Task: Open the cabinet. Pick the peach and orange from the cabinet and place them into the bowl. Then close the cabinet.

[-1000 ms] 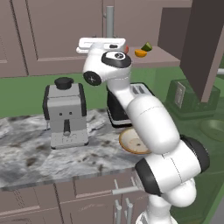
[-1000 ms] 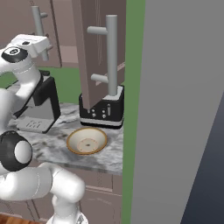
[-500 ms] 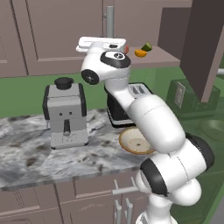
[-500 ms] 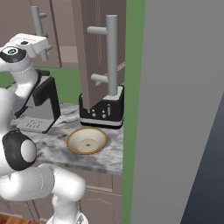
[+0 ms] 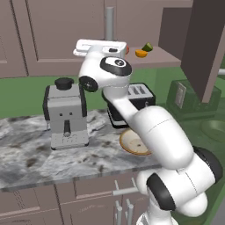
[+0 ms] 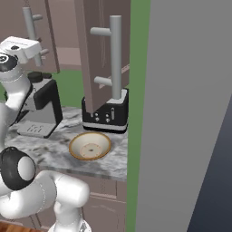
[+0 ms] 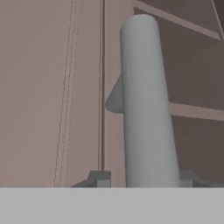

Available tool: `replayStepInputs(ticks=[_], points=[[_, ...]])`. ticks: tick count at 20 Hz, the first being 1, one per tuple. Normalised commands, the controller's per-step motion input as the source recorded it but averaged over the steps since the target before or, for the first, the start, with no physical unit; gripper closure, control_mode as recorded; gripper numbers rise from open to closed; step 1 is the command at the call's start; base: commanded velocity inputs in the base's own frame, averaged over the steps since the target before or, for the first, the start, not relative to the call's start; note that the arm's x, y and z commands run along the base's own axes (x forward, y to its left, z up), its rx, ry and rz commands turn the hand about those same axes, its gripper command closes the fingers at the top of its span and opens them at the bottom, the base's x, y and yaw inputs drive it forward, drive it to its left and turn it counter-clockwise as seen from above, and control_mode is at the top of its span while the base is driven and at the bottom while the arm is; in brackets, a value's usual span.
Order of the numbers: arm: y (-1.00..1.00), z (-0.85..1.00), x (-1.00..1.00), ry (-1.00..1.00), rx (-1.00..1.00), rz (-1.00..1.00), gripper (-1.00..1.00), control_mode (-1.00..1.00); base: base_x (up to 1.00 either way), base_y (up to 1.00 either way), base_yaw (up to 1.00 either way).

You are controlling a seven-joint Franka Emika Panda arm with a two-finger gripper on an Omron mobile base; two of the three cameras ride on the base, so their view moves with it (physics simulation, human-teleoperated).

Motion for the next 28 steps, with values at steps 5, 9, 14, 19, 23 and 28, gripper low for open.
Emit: replayStepInputs(ticks=[5,9,14,19,23,28], points=[[0.95,0.00,-0.53,0.00,-0.03,0.00,1.00,-1.00,0.00,0.00,0.00],[1.00,0.00,-0.58,0.00,-0.05,0.00,1.00,-1.00,0.00,0.00,0.00],[1.00,0.06,-0.61,0.00,-0.04,0.00,1.00,-1.00,0.00,0.00,0.00],[1.00,0.15,-0.61,0.02,-0.04,0.00,1.00,-1.00,0.00,0.00,0.00],[1.00,0.15,-0.56,0.05,-0.07,0.00,1.00,-1.00,0.00,0.00,0.00],[1.00,0.01,-0.43,0.11,-0.07,-0.01,1.00,-1.00,0.00,0.00,0.00]])
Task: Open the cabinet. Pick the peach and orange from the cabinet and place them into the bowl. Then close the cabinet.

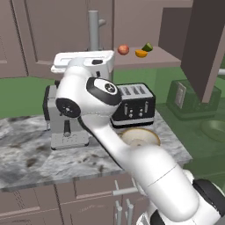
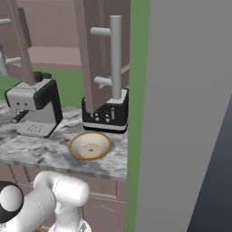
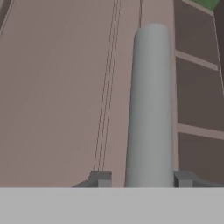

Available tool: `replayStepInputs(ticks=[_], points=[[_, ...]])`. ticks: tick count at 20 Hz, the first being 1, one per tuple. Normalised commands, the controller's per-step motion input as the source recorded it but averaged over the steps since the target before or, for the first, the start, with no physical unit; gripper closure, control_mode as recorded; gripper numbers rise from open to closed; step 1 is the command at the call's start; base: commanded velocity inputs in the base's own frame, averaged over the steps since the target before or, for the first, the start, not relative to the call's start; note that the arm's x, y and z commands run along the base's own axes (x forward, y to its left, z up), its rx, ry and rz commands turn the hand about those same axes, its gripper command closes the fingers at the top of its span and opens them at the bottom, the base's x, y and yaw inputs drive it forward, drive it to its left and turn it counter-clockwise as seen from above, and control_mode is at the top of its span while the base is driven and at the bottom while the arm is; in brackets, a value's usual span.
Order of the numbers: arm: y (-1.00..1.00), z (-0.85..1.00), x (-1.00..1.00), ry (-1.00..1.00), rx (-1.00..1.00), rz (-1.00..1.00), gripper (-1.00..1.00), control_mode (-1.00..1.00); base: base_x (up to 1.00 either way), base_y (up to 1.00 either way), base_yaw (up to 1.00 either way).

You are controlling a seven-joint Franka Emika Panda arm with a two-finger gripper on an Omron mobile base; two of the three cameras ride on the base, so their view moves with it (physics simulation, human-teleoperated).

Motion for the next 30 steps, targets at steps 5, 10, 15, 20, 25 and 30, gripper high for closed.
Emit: replayStepInputs(ticks=[5,10,15,20,25,30], points=[[1.00,0.00,-0.34,0.09,-0.05,-0.06,1.00,-1.00,0.00,0.00,0.00],[0.62,-0.01,-0.07,0.04,-0.06,-0.05,-1.00,-1.00,0.00,0.00,0.00],[0.00,0.00,0.00,0.00,0.00,0.00,-1.00,-1.00,0.00,0.00,0.00],[-0.02,-0.01,-0.56,-0.08,0.00,0.00,-1.00,-1.00,0.00,0.00,0.00],[-0.28,0.00,-0.96,-0.21,0.03,0.00,-1.00,-1.00,0.00,0.00,0.00],[-0.89,0.00,-0.51,-0.08,0.18,0.06,-1.00,-1.00,0.00,0.00,0.00]])
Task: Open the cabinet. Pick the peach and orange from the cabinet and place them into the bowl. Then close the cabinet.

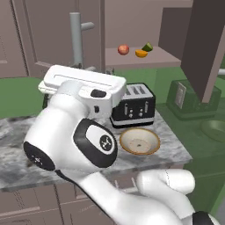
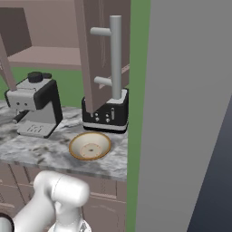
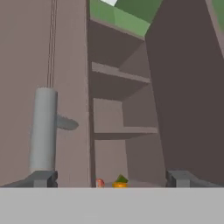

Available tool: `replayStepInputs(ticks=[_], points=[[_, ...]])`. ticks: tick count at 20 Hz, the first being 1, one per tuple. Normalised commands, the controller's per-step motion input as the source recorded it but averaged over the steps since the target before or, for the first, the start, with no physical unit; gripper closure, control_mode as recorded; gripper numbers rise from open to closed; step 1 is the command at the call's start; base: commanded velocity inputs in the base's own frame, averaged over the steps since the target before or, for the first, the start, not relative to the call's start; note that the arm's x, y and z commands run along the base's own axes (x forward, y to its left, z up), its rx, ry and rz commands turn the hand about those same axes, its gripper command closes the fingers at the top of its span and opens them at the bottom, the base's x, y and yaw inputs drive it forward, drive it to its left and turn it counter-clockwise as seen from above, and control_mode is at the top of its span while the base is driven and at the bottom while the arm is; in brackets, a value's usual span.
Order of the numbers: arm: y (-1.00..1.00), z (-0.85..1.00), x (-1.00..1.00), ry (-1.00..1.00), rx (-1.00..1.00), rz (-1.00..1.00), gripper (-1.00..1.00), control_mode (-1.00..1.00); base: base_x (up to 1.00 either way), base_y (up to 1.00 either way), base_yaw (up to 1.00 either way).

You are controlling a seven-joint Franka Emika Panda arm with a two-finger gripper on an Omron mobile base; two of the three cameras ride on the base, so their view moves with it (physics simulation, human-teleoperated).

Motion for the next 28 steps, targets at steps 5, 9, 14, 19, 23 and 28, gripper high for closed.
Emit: replayStepInputs(ticks=[5,9,14,19,23,28], points=[[-1.00,0.00,0.00,-0.01,0.21,0.23,-1.00,-1.00,0.00,0.00,0.00],[-0.99,0.00,0.15,-0.01,0.13,0.32,-1.00,-1.00,0.00,0.00,0.00],[-0.78,-0.02,0.02,0.00,0.01,0.41,-1.00,-1.00,0.00,0.00,0.00],[-0.43,-0.09,0.00,0.00,0.00,0.43,-1.00,-1.00,0.00,0.00,0.00],[-0.18,-0.14,0.04,0.00,-0.01,0.41,-1.00,-1.00,0.00,0.00,0.00],[0.03,-0.08,0.06,0.03,-0.01,0.23,-1.00,-1.00,0.00,0.00,0.00]])
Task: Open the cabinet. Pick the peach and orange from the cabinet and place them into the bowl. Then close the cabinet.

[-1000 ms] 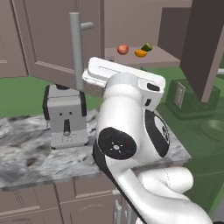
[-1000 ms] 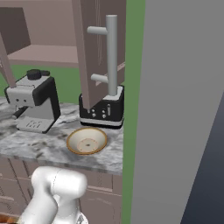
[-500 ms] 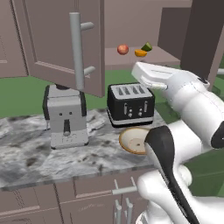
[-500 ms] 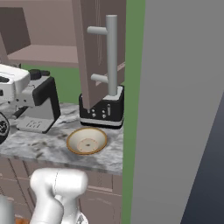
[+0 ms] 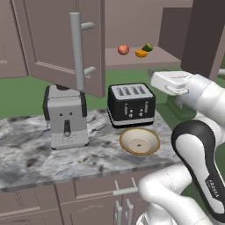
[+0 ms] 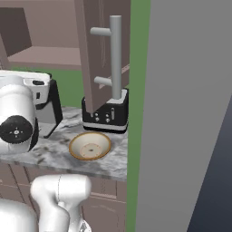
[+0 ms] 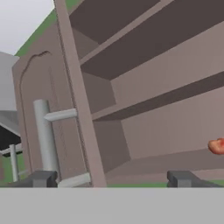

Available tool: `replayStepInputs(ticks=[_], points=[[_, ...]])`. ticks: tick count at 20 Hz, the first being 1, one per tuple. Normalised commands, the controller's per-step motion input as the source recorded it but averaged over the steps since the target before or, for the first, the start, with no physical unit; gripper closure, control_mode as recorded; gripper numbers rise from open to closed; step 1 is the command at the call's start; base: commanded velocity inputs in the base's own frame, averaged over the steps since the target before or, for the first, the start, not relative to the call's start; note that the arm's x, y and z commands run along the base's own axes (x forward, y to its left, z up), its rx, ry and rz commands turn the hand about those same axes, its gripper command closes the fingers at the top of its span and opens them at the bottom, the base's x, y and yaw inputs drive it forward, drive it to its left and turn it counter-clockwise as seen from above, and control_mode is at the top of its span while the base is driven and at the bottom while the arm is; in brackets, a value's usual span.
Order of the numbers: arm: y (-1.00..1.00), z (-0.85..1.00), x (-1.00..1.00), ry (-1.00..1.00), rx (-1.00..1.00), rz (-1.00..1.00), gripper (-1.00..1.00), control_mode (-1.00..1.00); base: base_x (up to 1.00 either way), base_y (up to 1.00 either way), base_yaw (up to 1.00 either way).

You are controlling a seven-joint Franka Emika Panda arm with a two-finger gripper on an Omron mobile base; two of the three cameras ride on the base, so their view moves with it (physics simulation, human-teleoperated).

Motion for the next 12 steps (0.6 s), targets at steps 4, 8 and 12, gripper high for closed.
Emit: replayStepInputs(ticks=[4,8,12], points=[[0.01,0.00,0.19,0.02,0.00,0.00,-1.00,-1.00,0.00,0.00,0.00],[0.00,0.00,0.47,0.05,0.00,0.00,-1.00,-1.00,0.00,0.00,0.00],[0.00,0.00,0.62,0.10,0.00,0.01,-1.00,-1.00,0.00,0.00,0.00]])
